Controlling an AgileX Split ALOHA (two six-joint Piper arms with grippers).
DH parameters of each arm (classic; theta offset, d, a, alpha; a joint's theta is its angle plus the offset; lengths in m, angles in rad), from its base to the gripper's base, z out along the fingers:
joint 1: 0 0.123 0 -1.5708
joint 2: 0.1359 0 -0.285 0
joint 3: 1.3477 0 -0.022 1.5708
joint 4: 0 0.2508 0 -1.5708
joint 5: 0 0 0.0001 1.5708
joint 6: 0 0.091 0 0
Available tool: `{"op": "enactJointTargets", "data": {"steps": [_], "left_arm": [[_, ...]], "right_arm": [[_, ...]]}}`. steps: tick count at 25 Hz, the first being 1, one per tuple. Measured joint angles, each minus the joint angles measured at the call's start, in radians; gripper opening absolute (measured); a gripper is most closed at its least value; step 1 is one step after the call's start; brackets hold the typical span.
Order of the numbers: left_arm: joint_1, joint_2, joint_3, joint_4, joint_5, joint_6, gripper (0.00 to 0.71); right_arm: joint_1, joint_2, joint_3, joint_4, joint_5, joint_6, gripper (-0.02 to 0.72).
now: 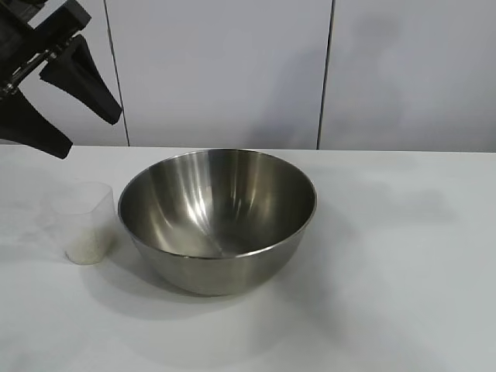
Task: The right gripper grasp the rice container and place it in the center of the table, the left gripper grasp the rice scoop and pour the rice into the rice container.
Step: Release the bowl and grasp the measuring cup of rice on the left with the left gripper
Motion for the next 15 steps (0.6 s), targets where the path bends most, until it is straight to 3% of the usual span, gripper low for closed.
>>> {"op": "enactJointTargets", "data": {"steps": [6,10,15], "left_arm": [[0.0,0.0,0.0,0.0,-0.001,0.0,0.503],[0.0,0.0,0.0,0.0,-0.001,0.0,0.503],[0.0,0.0,0.0,0.0,-0.001,0.0,0.503]], "right_arm": [[0.07,-0.393,-0.005,0.253,0.017,-0.09,0.464],[0.144,-0.632,0.077,0.336,0.076,-0.127,0.464],[0.189,-0.894,0.371,0.398,0.116,-0.167,0.464]]}}
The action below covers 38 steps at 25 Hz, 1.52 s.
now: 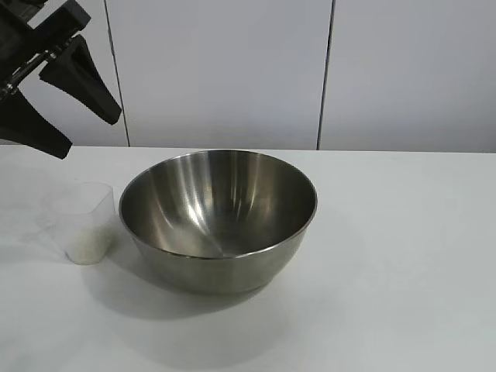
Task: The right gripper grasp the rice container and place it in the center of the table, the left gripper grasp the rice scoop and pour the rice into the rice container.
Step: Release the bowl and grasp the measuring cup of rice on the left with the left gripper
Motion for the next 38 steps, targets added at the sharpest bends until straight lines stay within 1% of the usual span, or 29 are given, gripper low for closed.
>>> {"op": "enactJointTargets", "data": {"steps": [4,7,9,12,15,18,25,38], "left_arm": [[0.0,0.0,0.0,0.0,0.0,0.0,0.503],[0.0,0.0,0.0,0.0,0.0,0.0,0.503],[0.0,0.0,0.0,0.0,-0.001,0.0,0.503],[0.0,0.0,0.0,0.0,-0.001,0.0,0.503],[0.0,0.0,0.0,0.0,-0.001,0.0,0.503],[0.0,0.0,0.0,0.001,-0.001,0.0,0.503],[0.0,0.0,0.0,0.001,-0.001,0.0,0.503],[0.0,0.0,0.0,0.002,-0.002,0.0,0.503]], "right_arm": [[0.0,-0.185,0.302,0.007,-0.014,-0.023,0.464],[0.0,-0.288,0.504,0.01,-0.072,-0.024,0.464],[0.0,-0.341,0.624,0.006,-0.123,-0.024,0.464],[0.0,-0.384,0.757,-0.024,-0.175,-0.024,0.464],[0.0,-0.394,0.844,-0.044,-0.187,-0.024,0.464],[0.0,-0.399,0.881,-0.046,-0.187,-0.024,0.464],[0.0,-0.4,0.906,-0.081,-0.159,-0.024,0.464],[0.0,-0.4,0.906,-0.079,-0.159,-0.024,0.464]]}}
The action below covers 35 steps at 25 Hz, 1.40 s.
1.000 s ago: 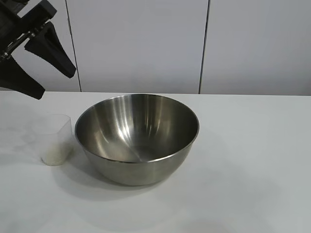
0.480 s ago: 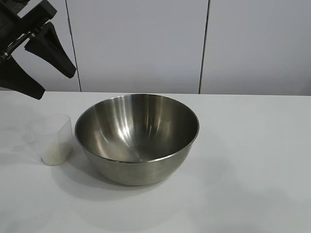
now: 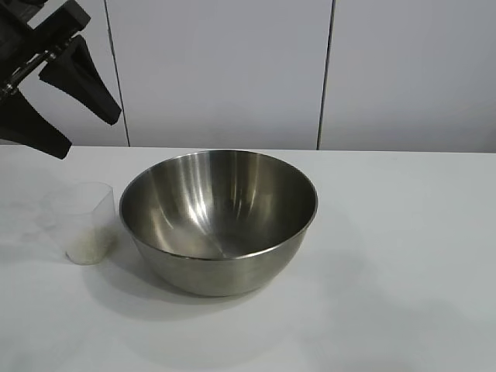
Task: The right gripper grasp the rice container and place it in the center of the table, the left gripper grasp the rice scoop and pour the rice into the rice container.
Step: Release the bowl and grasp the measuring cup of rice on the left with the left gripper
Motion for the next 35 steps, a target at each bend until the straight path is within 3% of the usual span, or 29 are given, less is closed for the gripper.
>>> {"op": "enactJointTargets", "data": {"steps": [10,14,17,21,24,29,35], "left_arm": [[0.0,0.0,0.0,0.017,-0.142,0.042,0.505],[0.0,-0.018,0.0,0.134,-0.176,0.145,0.529],[0.0,-0.072,0.0,0.249,-0.184,0.205,0.587],[0.0,-0.164,0.0,0.372,-0.185,0.178,0.625],[0.0,-0.271,0.011,0.393,-0.215,0.128,0.625],[0.0,-0.514,0.155,0.394,-0.429,0.114,0.625],[0.0,-0.806,0.458,0.393,-0.769,0.112,0.625]], "right_arm": [[0.0,0.0,0.0,0.003,0.0,0.0,0.464],[0.0,0.0,0.0,0.003,0.0,0.0,0.464],[0.0,0.0,0.0,0.003,0.0,0.0,0.464],[0.0,0.0,0.0,0.003,0.0,0.0,0.464],[0.0,0.0,0.0,0.003,0.0,0.0,0.464],[0.0,0.0,0.0,0.003,0.0,0.0,0.464],[0.0,0.0,0.0,0.003,0.0,0.0,0.464]]}}
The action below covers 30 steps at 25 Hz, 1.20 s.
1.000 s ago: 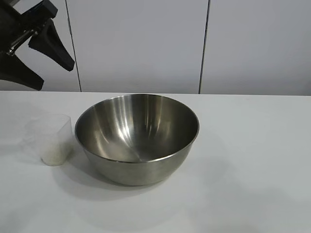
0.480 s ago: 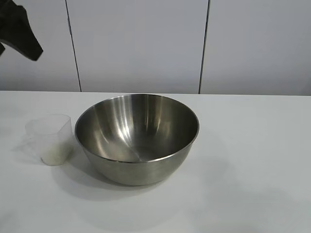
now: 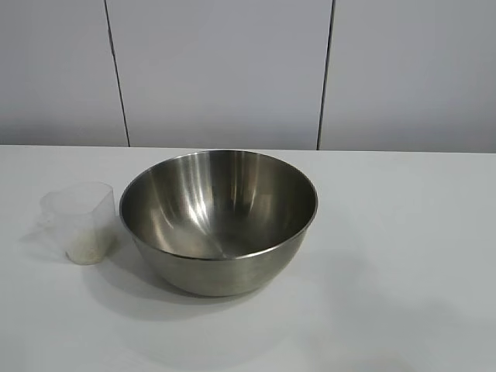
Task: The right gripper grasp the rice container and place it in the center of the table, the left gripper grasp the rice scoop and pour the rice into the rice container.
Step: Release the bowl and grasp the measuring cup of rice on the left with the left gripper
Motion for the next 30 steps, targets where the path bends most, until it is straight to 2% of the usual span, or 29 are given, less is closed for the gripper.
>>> {"op": "enactJointTargets", "data": {"steps": [3,9,11,15,20,23,27,30], "left_arm": [[0.0,-0.074,0.146,-0.002,-0.12,0.0,0.625],[0.0,-0.071,0.34,-0.007,-0.202,-0.054,0.625],[0.0,-0.064,0.401,0.058,-0.295,-0.151,0.617],[0.009,0.001,0.529,0.31,-0.573,-0.482,0.577],[0.079,0.257,0.561,0.512,-0.783,-0.694,0.568],[0.123,0.468,0.561,0.584,-0.964,-0.76,0.566],[0.176,0.745,0.56,0.645,-1.204,-0.779,0.567],[0.197,0.913,0.548,0.688,-1.272,-0.762,0.567]], "right_arm": [[0.0,0.0,0.0,0.0,0.0,0.0,0.464],[0.0,0.0,0.0,0.0,-0.001,0.0,0.464],[0.0,0.0,0.0,0.0,-0.001,0.0,0.464],[0.0,0.0,0.0,0.0,-0.001,0.0,0.464],[0.0,0.0,0.0,0.0,-0.001,0.0,0.464],[0.0,0.0,0.0,0.0,-0.001,0.0,0.464],[0.0,0.0,0.0,0.0,-0.001,0.0,0.464],[0.0,0.0,0.0,0.0,-0.001,0.0,0.464]]}}
